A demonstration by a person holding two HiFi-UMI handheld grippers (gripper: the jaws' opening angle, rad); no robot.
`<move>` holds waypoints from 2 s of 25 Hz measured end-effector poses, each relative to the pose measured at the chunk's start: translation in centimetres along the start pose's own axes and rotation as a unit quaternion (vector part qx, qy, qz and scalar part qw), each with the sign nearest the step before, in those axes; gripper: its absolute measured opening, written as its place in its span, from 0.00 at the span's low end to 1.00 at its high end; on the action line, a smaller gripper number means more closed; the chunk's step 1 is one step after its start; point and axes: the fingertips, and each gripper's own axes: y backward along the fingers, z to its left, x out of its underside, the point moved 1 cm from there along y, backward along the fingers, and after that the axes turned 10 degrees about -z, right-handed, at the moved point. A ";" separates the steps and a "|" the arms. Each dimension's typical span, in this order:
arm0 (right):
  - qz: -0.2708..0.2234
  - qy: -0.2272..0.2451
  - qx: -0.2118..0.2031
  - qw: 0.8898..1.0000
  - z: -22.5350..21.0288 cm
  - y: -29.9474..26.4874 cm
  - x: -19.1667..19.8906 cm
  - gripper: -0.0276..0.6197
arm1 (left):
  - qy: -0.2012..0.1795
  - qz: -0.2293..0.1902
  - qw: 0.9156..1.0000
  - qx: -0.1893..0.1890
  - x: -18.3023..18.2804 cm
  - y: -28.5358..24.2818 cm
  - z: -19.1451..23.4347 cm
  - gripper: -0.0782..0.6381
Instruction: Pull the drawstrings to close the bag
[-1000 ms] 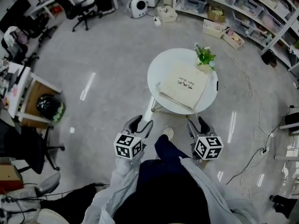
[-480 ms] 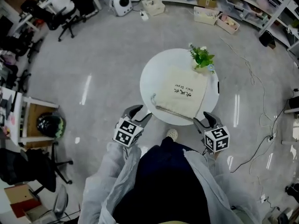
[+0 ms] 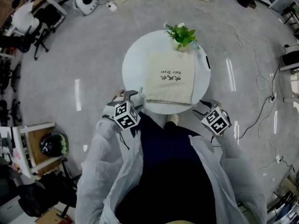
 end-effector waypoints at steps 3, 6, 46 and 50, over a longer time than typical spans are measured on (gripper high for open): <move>0.042 0.041 -0.006 0.998 0.5 -0.7 1.1 0.38 | -0.054 0.028 0.997 0.038 0.9 -1.3 -0.2 0.51; 0.056 0.063 -0.008 0.996 0.7 -1.4 1.4 0.36 | -0.100 0.042 0.992 0.069 1.2 -2.3 -0.7 0.51; 0.145 0.164 -0.003 0.976 -0.8 -3.7 2.4 0.07 | -0.121 0.113 0.986 0.024 2.1 -4.1 -0.4 0.16; 0.150 0.189 0.002 0.971 -1.5 -3.6 1.9 0.07 | -0.115 0.138 0.984 0.010 2.7 -4.5 0.2 0.16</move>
